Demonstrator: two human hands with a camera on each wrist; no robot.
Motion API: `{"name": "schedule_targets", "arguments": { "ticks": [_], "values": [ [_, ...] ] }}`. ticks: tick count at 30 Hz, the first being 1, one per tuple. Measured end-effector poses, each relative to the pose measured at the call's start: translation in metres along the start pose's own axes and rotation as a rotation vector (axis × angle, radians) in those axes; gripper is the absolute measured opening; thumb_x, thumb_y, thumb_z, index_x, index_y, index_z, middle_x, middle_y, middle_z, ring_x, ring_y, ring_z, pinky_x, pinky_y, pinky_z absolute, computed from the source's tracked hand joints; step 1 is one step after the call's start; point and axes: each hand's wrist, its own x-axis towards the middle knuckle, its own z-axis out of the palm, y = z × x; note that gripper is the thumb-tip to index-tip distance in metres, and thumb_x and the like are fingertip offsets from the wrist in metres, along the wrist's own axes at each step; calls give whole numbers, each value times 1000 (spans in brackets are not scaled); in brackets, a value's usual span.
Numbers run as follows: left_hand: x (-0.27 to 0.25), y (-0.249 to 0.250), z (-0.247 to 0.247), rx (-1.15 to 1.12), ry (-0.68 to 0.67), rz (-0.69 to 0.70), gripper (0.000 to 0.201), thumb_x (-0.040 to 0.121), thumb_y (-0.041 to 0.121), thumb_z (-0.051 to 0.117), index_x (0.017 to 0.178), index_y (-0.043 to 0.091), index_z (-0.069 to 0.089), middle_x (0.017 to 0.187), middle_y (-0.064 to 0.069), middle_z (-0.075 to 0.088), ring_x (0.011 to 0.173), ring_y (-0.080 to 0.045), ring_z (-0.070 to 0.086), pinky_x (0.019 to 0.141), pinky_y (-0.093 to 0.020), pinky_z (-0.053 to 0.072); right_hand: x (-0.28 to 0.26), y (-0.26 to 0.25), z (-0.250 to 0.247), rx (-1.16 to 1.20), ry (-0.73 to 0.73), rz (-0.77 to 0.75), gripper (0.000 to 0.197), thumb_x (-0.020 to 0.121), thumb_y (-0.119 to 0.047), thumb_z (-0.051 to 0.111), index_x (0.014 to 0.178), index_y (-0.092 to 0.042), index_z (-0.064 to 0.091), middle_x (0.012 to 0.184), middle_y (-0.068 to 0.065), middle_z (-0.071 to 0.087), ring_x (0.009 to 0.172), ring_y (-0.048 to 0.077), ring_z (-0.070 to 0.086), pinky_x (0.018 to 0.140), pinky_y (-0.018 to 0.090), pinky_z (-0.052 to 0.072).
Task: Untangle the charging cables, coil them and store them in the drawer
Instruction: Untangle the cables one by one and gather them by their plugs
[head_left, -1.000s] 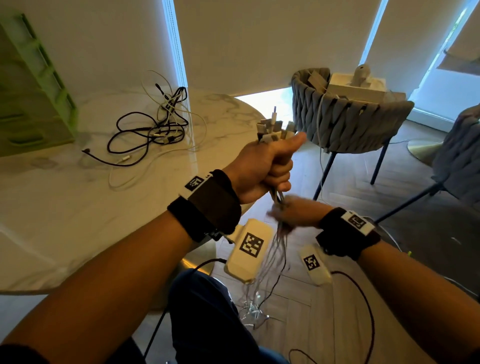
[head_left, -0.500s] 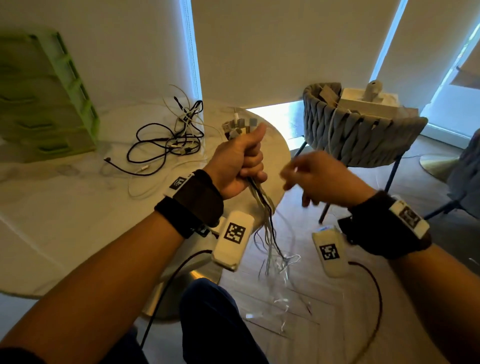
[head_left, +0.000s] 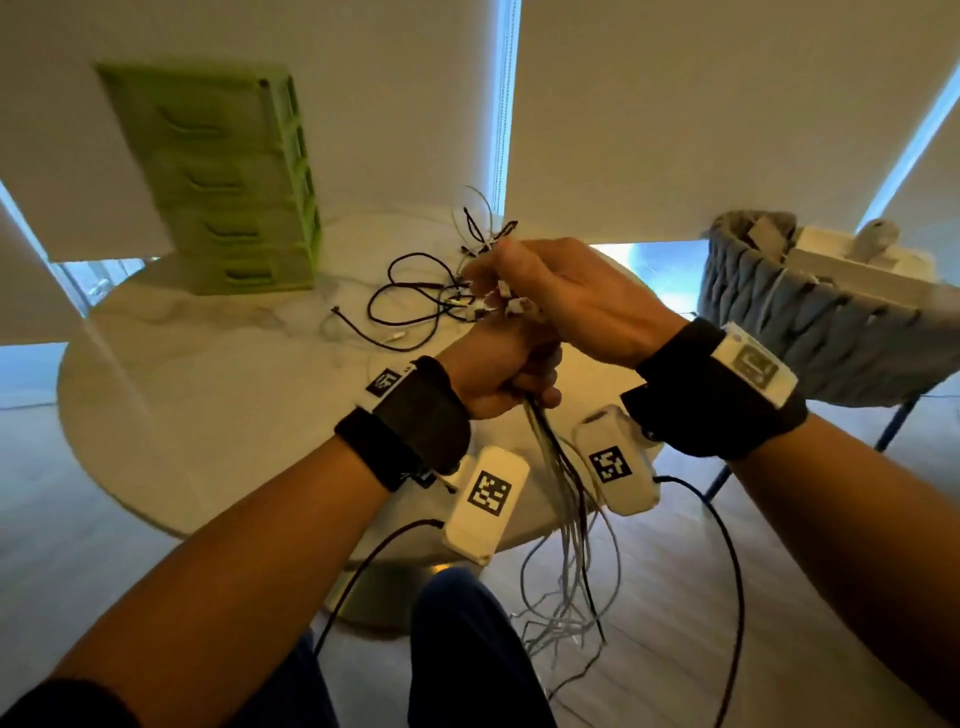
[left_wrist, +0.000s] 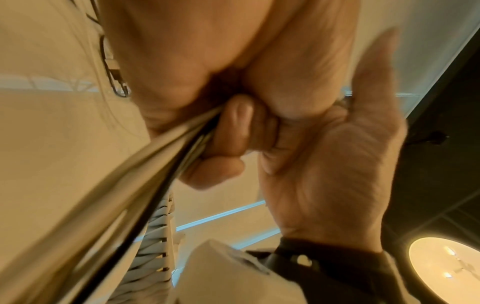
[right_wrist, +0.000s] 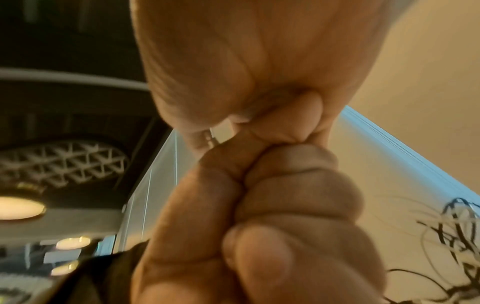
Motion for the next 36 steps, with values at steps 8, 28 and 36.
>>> {"name": "schedule_targets", "arguments": {
  "ticks": [8,28,36],
  "values": [
    [5,21,-43,-86,-47,52,37,100,5,34,64,15,37,48,5,25,37,-6,23,48,-24,42,71,-15,8,-170,-65,15,48,102,-46,31,86,-18,67,79,-9,64,70,0,60,62,9,42],
    [34,31,-177,-458,157,163,60,99,44,43,45,19,36,37,7,21,30,-5,19,39,-18,29,159,99,47,-582,-597,545,34,93,-16,58,127,-17,59,94,7,61,80,27,56,67,31,47],
    [30,24,-181,-504,193,156,46,92,50,46,80,8,60,42,8,22,34,-4,20,41,-18,35,162,100,50,-786,-471,327,26,96,-31,54,110,-16,69,115,3,63,104,20,57,87,25,43]
  ]
}}
